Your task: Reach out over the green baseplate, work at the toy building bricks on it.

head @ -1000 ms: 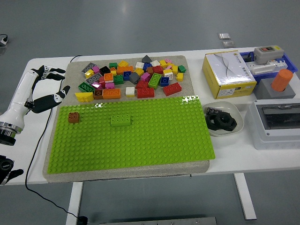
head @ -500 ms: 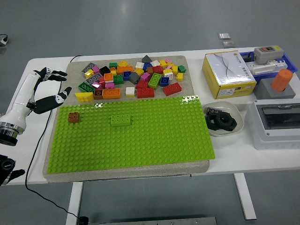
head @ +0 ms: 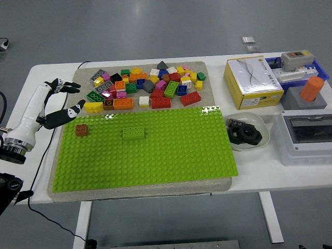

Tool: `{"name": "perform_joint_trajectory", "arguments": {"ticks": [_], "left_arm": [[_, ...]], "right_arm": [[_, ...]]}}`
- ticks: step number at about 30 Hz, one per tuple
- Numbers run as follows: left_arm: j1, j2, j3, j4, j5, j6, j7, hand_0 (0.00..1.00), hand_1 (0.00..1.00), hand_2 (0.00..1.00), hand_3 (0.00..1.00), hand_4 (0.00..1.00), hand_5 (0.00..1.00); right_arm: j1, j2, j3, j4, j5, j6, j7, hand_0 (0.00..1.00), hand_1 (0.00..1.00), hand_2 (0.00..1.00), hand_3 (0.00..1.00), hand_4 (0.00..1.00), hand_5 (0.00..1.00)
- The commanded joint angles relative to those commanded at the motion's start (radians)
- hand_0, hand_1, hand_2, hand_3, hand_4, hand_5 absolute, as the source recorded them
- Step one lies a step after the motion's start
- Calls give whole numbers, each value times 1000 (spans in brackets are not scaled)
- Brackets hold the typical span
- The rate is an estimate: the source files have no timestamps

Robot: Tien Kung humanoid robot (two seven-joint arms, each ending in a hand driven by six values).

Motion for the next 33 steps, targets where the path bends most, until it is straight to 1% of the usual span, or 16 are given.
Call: {"name": "perform_joint_trajectory", "arguments": {"ticks": [1, 2, 14, 21, 33], "left_arm": [[0, 0, 2, 0, -1, 0, -1, 759, 653, 584, 590, 729, 147], [1, 0, 4, 0, -2, 1, -1, 761, 656, 587, 589, 728, 149], [8, 1, 25, 3, -13, 5, -7, 769, 660, 586, 585, 726, 151], [10, 6, 27, 4, -17, 5, -7, 770, 660, 586, 585, 725, 152], [2, 7, 52, 8, -24, 4, -7, 772, 661, 585, 587, 715, 145]], "right_arm": [[1, 0, 0, 0, -1, 0, 0, 694, 688, 765, 855, 970, 998], [2, -1, 0, 0, -3, 0, 1, 694, 687, 762, 854, 940, 998], [4, -2, 11, -1, -24, 1, -10, 696, 683, 760, 845, 939, 998], [2, -3, 9, 0, -26, 3, -12, 695, 683, 760, 845, 937, 998], [2, -4, 11, 1, -31, 3, -16, 693, 683, 760, 845, 937, 998]]}}
